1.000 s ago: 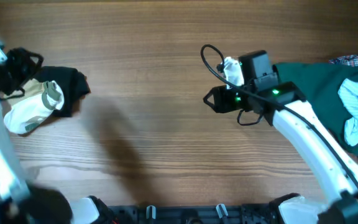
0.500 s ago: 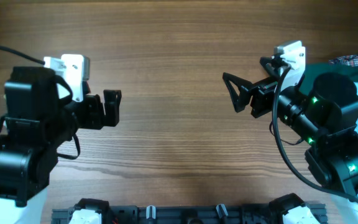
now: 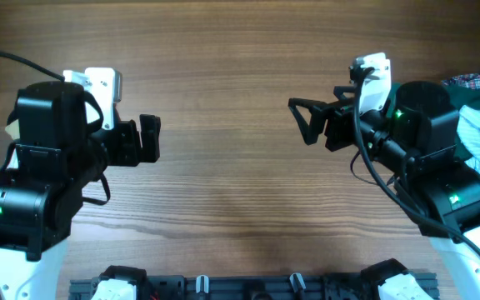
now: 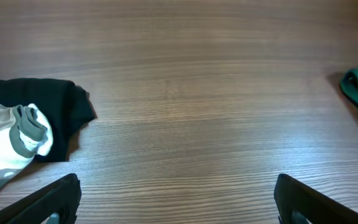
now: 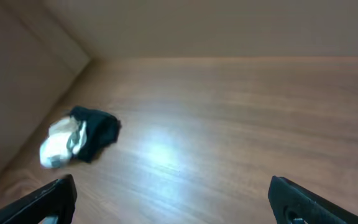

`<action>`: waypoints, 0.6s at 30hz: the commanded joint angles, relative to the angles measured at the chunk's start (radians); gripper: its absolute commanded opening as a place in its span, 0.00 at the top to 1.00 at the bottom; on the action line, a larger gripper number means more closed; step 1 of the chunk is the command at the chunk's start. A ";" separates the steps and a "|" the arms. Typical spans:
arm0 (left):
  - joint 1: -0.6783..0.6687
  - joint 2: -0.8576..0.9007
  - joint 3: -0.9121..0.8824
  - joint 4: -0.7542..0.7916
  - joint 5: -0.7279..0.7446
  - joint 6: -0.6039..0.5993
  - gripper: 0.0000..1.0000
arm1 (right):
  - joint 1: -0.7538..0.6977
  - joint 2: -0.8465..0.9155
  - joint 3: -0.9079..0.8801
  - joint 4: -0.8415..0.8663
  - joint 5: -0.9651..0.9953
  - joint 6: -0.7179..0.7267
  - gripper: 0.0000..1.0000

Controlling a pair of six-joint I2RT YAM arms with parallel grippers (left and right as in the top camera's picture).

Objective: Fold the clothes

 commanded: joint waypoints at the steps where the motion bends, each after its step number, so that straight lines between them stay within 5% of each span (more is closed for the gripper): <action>1: -0.005 0.002 0.003 0.001 -0.016 -0.010 0.00 | -0.034 -0.080 0.010 0.031 0.125 0.019 0.01; 9: -0.005 0.002 0.003 0.001 -0.016 -0.010 0.00 | -0.059 -0.389 -0.055 -0.159 0.426 -0.112 0.00; 18: -0.005 0.002 0.003 0.001 -0.016 -0.010 0.00 | -0.059 -0.746 -0.669 0.071 0.500 -0.053 0.01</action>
